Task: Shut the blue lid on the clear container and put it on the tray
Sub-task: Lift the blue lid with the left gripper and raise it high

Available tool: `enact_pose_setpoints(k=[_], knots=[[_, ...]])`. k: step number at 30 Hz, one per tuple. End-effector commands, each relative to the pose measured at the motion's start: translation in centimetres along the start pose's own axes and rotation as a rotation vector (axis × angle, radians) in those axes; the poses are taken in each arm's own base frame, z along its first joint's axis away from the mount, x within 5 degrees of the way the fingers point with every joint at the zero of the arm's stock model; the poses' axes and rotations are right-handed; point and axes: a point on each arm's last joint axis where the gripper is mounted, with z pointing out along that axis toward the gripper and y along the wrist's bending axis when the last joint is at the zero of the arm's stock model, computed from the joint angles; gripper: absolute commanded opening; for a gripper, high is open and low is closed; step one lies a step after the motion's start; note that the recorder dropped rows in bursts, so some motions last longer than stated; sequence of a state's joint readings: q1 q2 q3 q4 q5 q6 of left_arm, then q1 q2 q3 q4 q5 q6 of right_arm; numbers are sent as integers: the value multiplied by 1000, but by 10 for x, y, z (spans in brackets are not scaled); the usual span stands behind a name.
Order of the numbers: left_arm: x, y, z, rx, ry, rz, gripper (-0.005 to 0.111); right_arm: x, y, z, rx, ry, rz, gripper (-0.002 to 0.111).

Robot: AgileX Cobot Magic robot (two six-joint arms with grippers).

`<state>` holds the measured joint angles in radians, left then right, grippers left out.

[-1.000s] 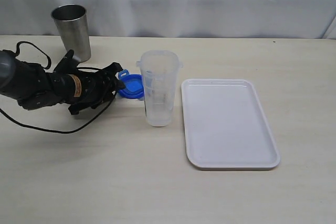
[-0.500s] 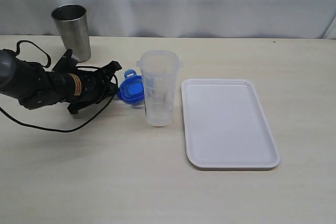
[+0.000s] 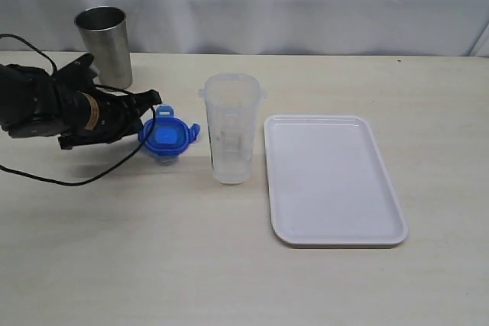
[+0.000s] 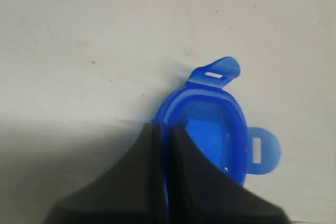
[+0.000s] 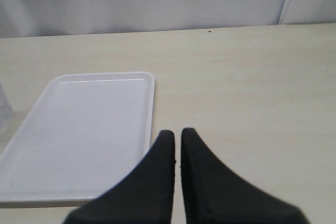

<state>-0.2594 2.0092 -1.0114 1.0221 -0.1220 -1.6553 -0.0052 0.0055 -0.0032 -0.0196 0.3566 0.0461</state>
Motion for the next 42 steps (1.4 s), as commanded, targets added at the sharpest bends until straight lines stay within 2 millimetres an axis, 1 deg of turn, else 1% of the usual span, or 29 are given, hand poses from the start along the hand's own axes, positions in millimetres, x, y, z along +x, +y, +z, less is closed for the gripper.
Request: enact_pose_setpoints(k=[1, 5, 13, 15, 17, 20, 23, 28, 34, 38, 42], knots=[[-15, -13, -29, 10, -68, 131, 0, 0, 0, 0, 3, -15, 4, 5], [-26, -26, -53, 47, -126, 284, 0, 0, 0, 0, 3, -15, 4, 5], [-44, -46, -103, 61, -249, 702, 0, 0, 0, 0, 3, -15, 4, 5], [-47, -50, -114, 61, -279, 759, 0, 0, 0, 0, 3, -15, 4, 5], [-50, -53, -124, 67, -308, 761, 0, 0, 0, 0, 3, -15, 4, 5], [-53, -57, -137, 65, -348, 826, 0, 0, 0, 0, 3, -15, 4, 5], [-54, -60, -145, 66, -371, 898, 0, 0, 0, 0, 3, -15, 4, 5], [-55, -63, -152, 69, -395, 949, 0, 0, 0, 0, 3, -15, 4, 5], [-60, -80, -160, 168, -414, 977, 0, 0, 0, 0, 3, -15, 4, 5], [-56, -92, -163, 157, -443, 1070, 0, 0, 0, 0, 3, -15, 4, 5], [-47, -107, -163, 37, -501, 1179, 0, 0, 0, 0, 3, -15, 4, 5]])
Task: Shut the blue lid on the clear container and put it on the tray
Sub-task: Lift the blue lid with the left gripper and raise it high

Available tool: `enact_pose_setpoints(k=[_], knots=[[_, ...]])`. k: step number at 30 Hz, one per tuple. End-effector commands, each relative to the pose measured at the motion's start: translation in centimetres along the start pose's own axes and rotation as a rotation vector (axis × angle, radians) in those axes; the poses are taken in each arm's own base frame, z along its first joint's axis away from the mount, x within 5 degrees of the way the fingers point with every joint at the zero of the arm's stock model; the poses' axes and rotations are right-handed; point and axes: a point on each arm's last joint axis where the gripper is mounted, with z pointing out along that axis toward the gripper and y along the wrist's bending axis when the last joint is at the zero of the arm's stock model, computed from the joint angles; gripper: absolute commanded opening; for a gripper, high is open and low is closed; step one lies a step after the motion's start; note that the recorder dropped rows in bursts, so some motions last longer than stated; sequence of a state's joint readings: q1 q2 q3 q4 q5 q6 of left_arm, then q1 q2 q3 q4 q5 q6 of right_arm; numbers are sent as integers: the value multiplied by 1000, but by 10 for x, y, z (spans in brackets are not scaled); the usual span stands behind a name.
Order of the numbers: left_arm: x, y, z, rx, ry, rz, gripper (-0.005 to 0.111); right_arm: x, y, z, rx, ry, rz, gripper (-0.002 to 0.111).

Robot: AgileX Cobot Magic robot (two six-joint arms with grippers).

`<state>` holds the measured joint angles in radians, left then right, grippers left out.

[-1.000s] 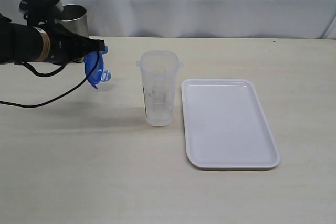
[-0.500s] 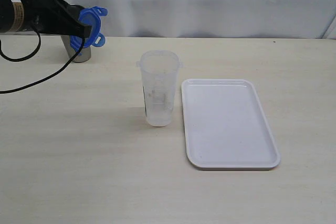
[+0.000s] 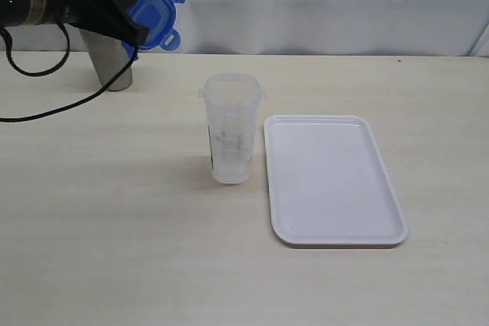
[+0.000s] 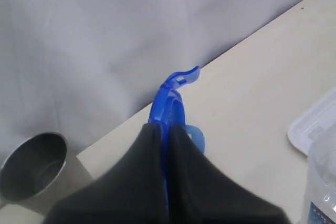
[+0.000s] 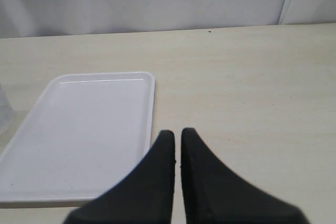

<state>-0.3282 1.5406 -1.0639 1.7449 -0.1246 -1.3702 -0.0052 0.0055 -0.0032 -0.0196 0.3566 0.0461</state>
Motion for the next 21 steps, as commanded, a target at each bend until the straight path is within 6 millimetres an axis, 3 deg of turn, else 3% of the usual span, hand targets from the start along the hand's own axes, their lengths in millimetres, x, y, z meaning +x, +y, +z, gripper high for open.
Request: enact_pose_setpoints(k=[1, 11, 21], knots=[[-13, -14, -1, -119, -1, 143, 0, 0, 0, 0, 3, -15, 4, 5], [-27, -52, -2, -91, -26, 369, 0, 0, 0, 0, 3, -15, 4, 5], [-30, -65, -2, -7, -56, 392, 0, 0, 0, 0, 3, -15, 4, 5]])
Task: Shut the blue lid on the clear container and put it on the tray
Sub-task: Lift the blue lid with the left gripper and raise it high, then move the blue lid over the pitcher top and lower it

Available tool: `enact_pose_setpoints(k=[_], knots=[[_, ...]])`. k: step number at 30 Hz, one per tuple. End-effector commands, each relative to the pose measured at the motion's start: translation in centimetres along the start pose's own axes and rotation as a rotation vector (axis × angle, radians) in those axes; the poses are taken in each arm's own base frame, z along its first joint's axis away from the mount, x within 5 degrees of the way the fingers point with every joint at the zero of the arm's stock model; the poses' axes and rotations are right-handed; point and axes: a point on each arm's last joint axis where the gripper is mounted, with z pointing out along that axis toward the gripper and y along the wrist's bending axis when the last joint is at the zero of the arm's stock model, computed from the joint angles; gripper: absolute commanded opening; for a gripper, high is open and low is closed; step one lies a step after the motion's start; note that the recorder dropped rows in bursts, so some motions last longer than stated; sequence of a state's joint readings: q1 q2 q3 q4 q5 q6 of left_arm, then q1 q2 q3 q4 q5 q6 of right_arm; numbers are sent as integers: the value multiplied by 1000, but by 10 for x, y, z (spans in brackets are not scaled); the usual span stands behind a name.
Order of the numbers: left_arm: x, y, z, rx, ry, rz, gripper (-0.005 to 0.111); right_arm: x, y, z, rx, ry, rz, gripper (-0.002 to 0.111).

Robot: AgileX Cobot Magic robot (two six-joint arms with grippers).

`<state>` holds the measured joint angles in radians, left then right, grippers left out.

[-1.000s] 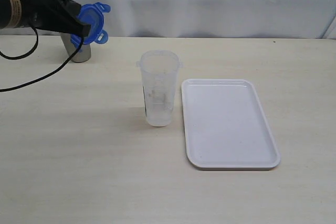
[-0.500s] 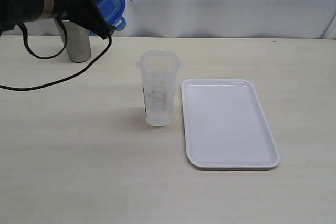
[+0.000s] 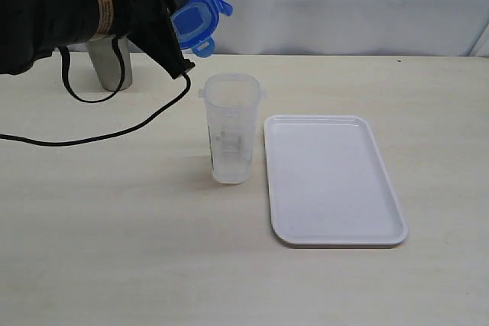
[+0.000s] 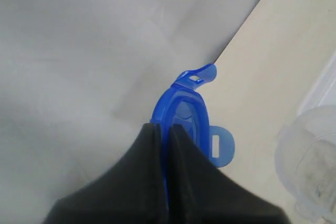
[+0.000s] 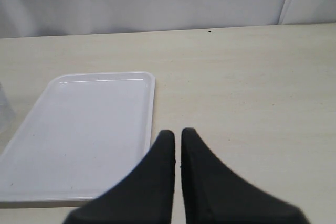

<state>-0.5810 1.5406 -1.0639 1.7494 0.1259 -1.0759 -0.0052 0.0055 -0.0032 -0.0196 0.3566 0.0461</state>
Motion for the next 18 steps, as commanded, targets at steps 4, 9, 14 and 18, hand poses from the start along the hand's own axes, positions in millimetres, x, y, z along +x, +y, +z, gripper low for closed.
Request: enact_pose_setpoints(k=[4, 9, 14, 18], knots=[[-7, -2, -3, 43, -41, -7, 0, 0, 0, 0, 3, -15, 4, 5], [-7, -4, -3, 57, -48, -7, 0, 0, 0, 0, 3, -15, 4, 5], [-7, -2, -3, 41, -40, 25, 0, 0, 0, 0, 3, -15, 4, 5], [-5, -3, 0, 37, -28, 45, 0, 0, 0, 0, 3, -15, 4, 5]])
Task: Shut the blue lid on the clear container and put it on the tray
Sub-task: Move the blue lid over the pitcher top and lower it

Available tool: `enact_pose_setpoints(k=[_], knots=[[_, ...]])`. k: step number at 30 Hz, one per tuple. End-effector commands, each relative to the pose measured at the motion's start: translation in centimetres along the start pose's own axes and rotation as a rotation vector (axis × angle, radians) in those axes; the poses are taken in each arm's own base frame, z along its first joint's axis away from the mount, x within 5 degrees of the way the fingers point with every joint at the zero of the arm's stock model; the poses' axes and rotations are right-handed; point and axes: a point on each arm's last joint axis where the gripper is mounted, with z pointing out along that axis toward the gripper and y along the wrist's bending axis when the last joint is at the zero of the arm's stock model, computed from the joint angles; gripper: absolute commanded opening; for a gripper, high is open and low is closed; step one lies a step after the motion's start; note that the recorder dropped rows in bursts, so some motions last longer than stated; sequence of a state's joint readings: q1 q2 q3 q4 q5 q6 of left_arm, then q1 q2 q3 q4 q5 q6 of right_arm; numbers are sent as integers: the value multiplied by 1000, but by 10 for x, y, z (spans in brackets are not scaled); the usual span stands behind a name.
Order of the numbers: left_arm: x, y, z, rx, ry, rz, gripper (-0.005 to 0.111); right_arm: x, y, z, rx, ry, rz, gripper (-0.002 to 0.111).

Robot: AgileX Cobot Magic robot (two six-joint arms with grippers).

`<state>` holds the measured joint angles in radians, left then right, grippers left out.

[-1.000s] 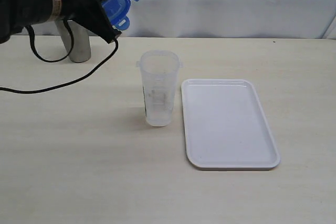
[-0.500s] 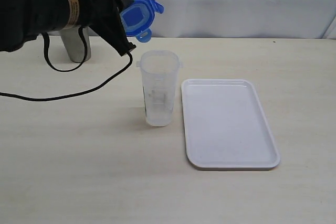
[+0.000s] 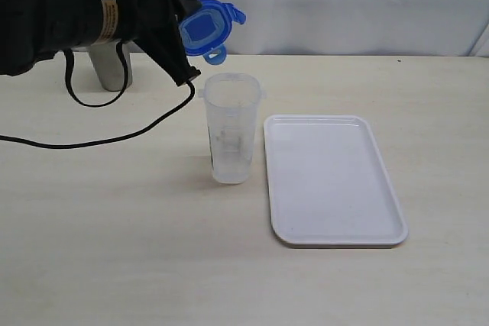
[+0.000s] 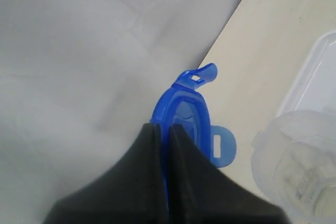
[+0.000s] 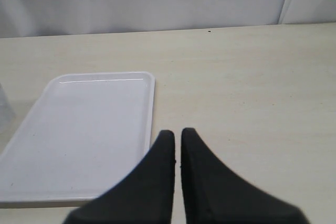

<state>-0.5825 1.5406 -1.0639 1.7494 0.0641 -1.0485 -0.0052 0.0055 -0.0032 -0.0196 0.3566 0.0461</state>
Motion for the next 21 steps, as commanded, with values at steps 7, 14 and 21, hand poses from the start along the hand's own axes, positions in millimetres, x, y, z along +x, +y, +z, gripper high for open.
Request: enact_pose_setpoints(k=[7, 14, 21], knots=[[2, 5, 19, -60, 51, 5, 0, 0, 0, 0, 3, -15, 4, 5], [8, -2, 34, -38, 73, -1, 0, 0, 0, 0, 3, -15, 4, 5], [0, 1, 34, -27, 40, 1, 0, 0, 0, 0, 3, -15, 4, 5]])
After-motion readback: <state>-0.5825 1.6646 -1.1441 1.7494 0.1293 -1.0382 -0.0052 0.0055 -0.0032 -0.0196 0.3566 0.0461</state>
